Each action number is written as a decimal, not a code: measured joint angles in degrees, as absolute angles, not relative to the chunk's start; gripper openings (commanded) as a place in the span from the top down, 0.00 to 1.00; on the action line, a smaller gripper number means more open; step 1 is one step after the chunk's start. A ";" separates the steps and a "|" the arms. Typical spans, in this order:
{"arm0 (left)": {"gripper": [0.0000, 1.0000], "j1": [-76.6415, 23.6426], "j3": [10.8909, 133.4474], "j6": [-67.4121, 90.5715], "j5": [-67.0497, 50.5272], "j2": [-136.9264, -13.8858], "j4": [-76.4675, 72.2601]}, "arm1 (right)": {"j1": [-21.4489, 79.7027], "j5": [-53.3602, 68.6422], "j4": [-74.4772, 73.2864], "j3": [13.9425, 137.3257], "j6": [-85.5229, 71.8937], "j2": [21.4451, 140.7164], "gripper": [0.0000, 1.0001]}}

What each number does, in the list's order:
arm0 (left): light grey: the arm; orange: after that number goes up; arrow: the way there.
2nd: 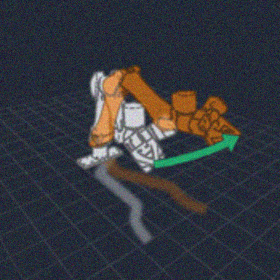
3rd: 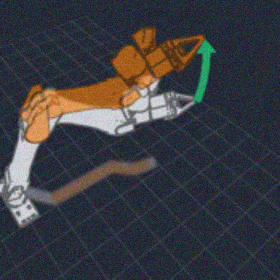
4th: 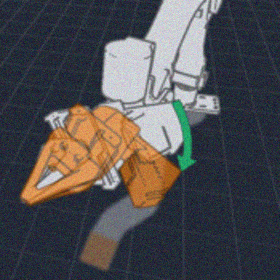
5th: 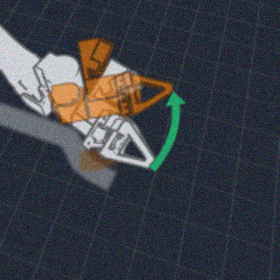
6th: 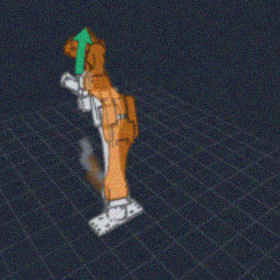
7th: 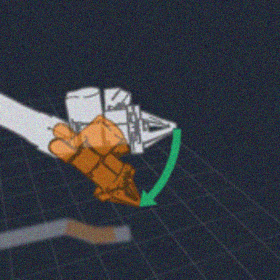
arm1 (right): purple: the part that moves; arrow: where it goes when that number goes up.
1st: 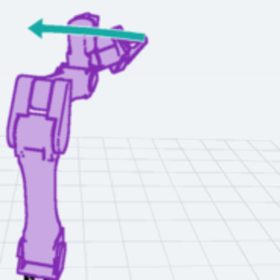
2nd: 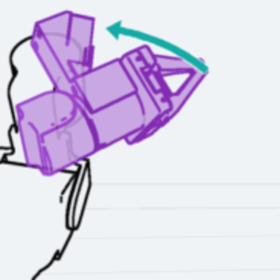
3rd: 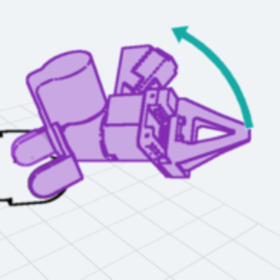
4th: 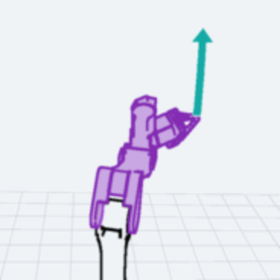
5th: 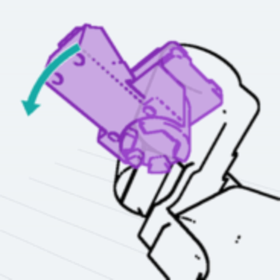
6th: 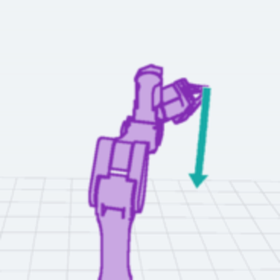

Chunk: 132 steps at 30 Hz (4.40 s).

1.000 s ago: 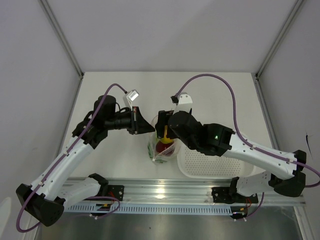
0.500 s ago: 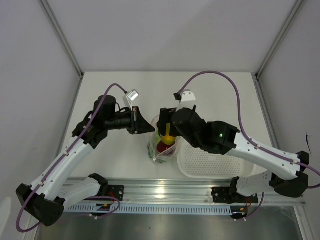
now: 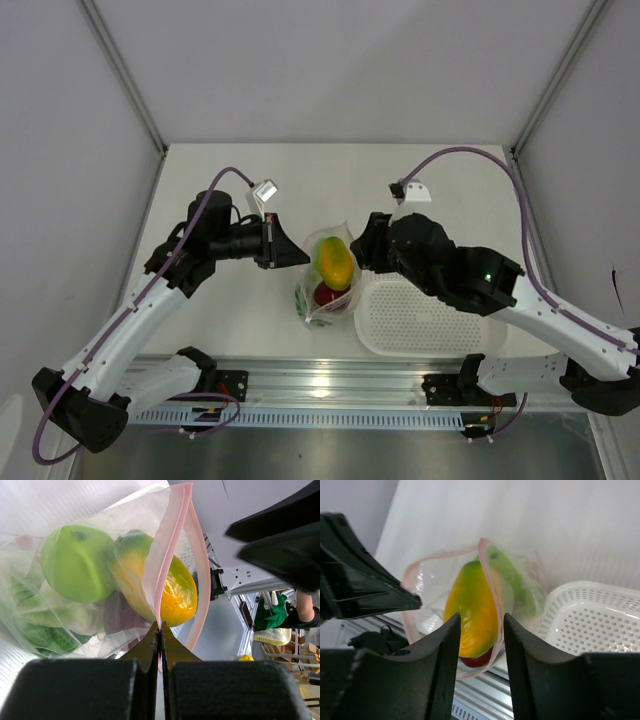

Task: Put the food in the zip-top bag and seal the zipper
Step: Adjust the zipper food storage bag at the center of the board.

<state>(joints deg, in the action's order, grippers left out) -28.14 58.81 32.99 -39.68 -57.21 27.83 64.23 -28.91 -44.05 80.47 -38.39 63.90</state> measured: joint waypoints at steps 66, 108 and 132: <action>0.99 -27.81 59.96 26.33 -31.51 -52.93 39.44 | 58.78 -9.69 -38.81 88.55 -28.10 83.64 1.00; 0.99 -26.11 63.83 30.65 -21.61 -37.71 42.33 | 49.63 10.92 -46.37 120.62 -14.96 102.17 1.00; 0.99 -25.96 58.52 40.14 -17.23 -37.04 40.05 | 49.65 20.80 -43.75 122.13 -11.11 106.43 0.28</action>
<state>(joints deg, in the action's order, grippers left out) -25.96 58.52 40.14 -17.23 -37.04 40.05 49.65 20.80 -43.75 122.13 -11.11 106.43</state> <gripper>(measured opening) 0.005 0.593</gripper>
